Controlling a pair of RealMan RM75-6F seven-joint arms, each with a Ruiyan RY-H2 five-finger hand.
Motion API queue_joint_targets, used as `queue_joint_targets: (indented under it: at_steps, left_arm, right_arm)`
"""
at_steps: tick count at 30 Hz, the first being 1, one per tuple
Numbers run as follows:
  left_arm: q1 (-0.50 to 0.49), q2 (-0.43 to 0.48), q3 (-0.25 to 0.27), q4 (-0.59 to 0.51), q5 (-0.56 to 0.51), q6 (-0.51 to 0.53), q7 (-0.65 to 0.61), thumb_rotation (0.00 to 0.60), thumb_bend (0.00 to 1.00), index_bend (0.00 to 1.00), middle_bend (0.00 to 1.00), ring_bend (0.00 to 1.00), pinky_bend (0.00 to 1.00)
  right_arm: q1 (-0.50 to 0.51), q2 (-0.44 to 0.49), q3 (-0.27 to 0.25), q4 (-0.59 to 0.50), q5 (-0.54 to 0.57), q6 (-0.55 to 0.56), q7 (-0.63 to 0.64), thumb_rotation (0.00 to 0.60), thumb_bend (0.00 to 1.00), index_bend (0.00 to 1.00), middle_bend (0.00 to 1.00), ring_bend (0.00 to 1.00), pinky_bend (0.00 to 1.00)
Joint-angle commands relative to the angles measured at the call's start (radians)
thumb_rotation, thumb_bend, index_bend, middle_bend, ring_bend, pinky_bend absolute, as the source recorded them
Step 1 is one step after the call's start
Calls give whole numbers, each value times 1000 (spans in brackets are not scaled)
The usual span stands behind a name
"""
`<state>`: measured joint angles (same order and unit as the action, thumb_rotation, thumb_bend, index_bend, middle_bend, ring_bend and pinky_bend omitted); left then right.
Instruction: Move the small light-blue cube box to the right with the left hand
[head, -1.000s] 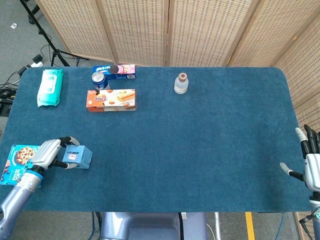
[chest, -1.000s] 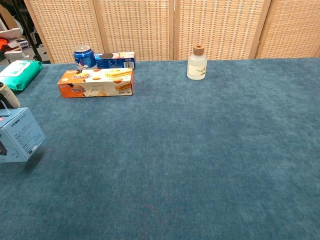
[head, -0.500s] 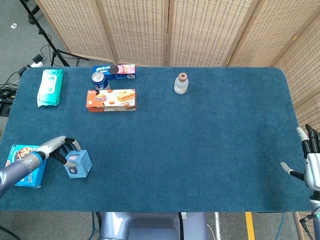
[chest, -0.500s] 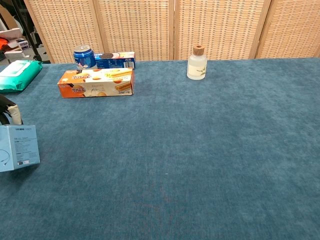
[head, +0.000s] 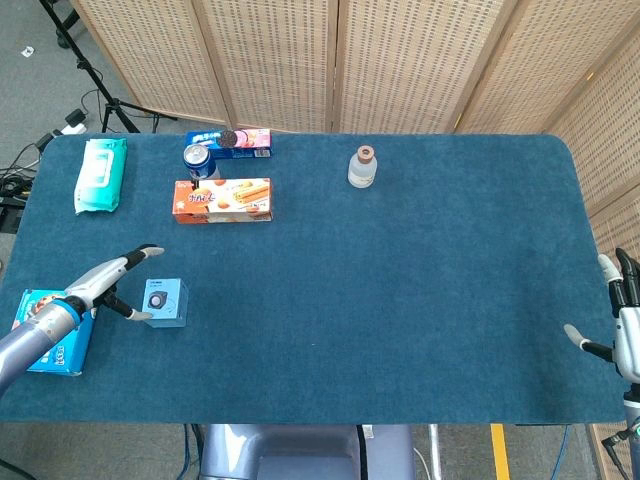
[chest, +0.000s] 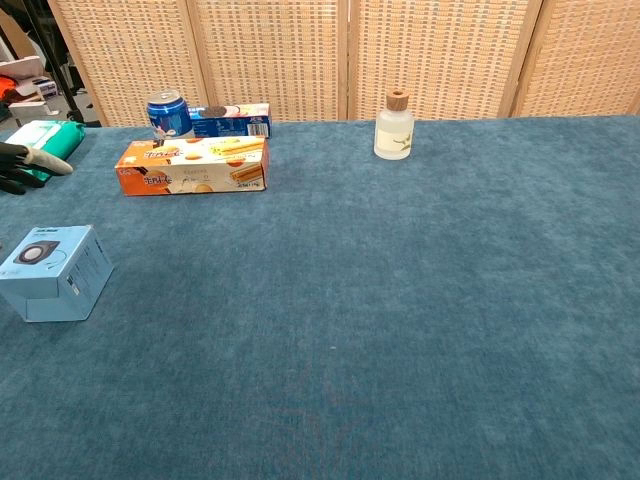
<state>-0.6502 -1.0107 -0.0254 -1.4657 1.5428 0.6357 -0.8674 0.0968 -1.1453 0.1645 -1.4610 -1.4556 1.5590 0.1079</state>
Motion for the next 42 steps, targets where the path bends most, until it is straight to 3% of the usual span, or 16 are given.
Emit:
queue_joint_targets:
  at_steps: [1, 8, 15, 23, 26, 31, 34, 38, 42]
  left_arm:
    - [24, 21, 18, -22, 17, 41, 44, 600, 69, 0, 0, 0, 0]
    - [65, 28, 41, -77, -69, 59, 271, 600, 64, 0, 0, 0, 0]
    - [104, -104, 6, -45, -272, 128, 538, 600, 65, 0, 0, 0, 0]
    - [107, -207, -20, -13, -355, 173, 655, 600, 65, 9, 0, 0, 10]
    - [110, -239, -32, -6, -362, 202, 685, 600, 70, 107, 40, 13, 69]
    - [118, -287, -56, 16, -386, 267, 752, 600, 116, 385, 273, 211, 218]
    - [122, -302, -59, 18, -399, 292, 803, 600, 133, 511, 353, 275, 262]
    - [127, -293, -64, -6, -429, 296, 837, 600, 141, 562, 389, 312, 286]
    - [137, -249, -76, -54, -427, 288, 795, 600, 142, 562, 389, 313, 286]
  right_arm:
    - [0, 0, -1, -1, -3, 1, 0, 600, 0, 0, 0, 0, 0]
    - [-4, 4, -2, -5, -7, 8, 7, 600, 0, 0, 0, 0, 0]
    - [-4, 6, -3, -4, -11, 8, 15, 600, 0, 0, 0, 0, 0]
    - [-2, 6, 0, -1, -5, 3, 19, 600, 0, 0, 0, 0, 0]
    - [-1, 5, -1, 1, -5, 1, 18, 600, 0, 0, 0, 0, 0]
    - [0, 5, 0, 2, -1, -4, 21, 600, 0, 0, 0, 0, 0]
    - [1, 5, 1, 4, 0, -6, 22, 600, 0, 0, 0, 0, 0]
    - [1, 5, 0, 4, 0, -7, 23, 600, 0, 0, 0, 0, 0]
    - [1, 5, 0, 4, 0, -7, 24, 600, 0, 0, 0, 0, 0]
